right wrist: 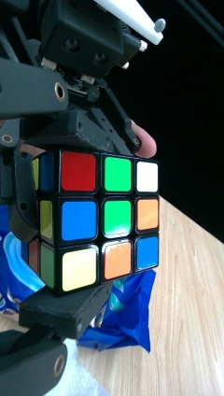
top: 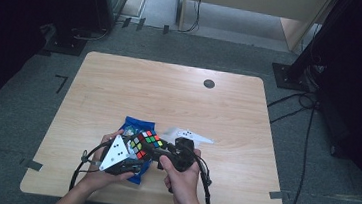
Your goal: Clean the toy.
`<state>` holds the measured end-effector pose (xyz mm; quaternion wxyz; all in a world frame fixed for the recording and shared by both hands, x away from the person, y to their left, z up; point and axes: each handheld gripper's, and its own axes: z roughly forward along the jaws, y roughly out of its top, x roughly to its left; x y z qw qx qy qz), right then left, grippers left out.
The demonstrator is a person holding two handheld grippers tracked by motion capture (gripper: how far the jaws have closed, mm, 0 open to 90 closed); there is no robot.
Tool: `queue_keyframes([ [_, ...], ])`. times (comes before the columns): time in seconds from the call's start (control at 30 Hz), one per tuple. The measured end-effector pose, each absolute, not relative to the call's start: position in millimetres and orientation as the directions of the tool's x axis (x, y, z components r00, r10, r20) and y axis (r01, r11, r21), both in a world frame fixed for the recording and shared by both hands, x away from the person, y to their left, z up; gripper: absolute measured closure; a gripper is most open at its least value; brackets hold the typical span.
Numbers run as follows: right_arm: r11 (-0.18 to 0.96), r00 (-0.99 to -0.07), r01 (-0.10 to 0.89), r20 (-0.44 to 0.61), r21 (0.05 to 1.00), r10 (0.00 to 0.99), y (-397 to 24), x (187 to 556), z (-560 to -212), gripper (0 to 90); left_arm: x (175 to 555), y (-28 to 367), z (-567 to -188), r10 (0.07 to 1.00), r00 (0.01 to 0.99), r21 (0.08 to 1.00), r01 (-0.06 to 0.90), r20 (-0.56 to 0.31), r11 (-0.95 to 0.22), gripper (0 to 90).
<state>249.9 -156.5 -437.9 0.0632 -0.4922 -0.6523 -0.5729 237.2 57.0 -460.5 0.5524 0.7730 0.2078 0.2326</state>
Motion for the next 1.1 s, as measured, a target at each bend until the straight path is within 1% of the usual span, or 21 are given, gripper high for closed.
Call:
queue_keyframes([
  [0.1,-0.121,-0.514,0.7,0.615,0.704,0.598,-157.9,249.8,-436.6,34.6,238.9,59.2,-460.1,0.557,0.823,0.952,0.073,0.111,-0.297,32.1],
  [0.2,-0.146,-0.506,0.682,0.606,0.717,0.614,-168.2,251.8,-430.9,34.6,240.8,61.8,-461.6,0.536,0.836,0.943,0.07,0.123,-0.325,28.1],
  [0.27,-0.162,-0.503,0.668,0.601,0.726,0.621,-177.5,253.0,-425.1,34.6,242.5,64.8,-462.2,0.514,0.849,0.939,0.066,0.124,-0.336,27.0],
  [0.33,-0.162,-0.51,0.665,0.602,0.729,0.615,-184.6,253.6,-419.7,34.6,243.8,67.0,-461.7,0.512,0.848,0.936,0.058,0.137,-0.347,26.7],
  [0.4,-0.134,-0.528,0.669,0.594,0.731,0.607,-187.6,254.2,-416.3,34.5,245.5,69.3,-460.7,0.524,0.84,0.934,0.058,0.145,-0.352,27.2],
  [0.53,-0.078,-0.555,0.683,0.586,0.726,0.591,-181.8,253.9,-417.2,34.5,244.1,69.9,-459.3,0.524,0.834,0.928,0.04,0.172,-0.369,27.6],
  [0.6,-0.07,-0.56,0.688,0.59,0.722,0.582,-178.0,254.0,-419.1,34.5,241.3,66.2,-460.1,0.517,0.832,0.919,0.022,0.203,-0.395,26.7],
  [0.67,-0.065,-0.561,0.691,0.591,0.72,0.579,-175.8,254.1,-420.1,34.5,238.4,63.5,-459.7,0.503,0.838,0.916,0.008,0.213,-0.402,25.9],
  [0.77,-0.043,-0.566,0.701,0.592,0.712,0.574,-170.7,253.6,-423.5,34.4,234.5,58.0,-458.9,0.49,0.841,0.915,-0.013,0.228,-0.404,22.7],
  [0.83,-0.032,-0.568,0.703,0.588,0.71,0.575,-167.3,252.8,-426.0,34.4,234.4,56.2,-459.0,0.498,0.834,0.908,-0.008,0.238,-0.42,19.1],
  [0.93,-0.02,-0.572,0.707,0.587,0.707,0.573,-163.7,252.2,-427.9,34.4,234.2,55.7,-459.5,0.511,0.822,0.906,-0.013,0.251,-0.424,18.9],
  [1.03,0.017,-0.58,0.714,0.577,0.7,0.575,-157.9,250.5,-430.2,34.6,235.5,56.3,-457.1,0.54,0.806,0.916,-0.006,0.242,-0.402,19.1],
  [1.1,0.022,-0.578,0.711,0.566,0.703,0.588,-154.9,249.4,-431.7,34.6,235.4,57.0,-458.3,0.535,0.809,0.915,-0.007,0.242,-0.404,21.4],
])
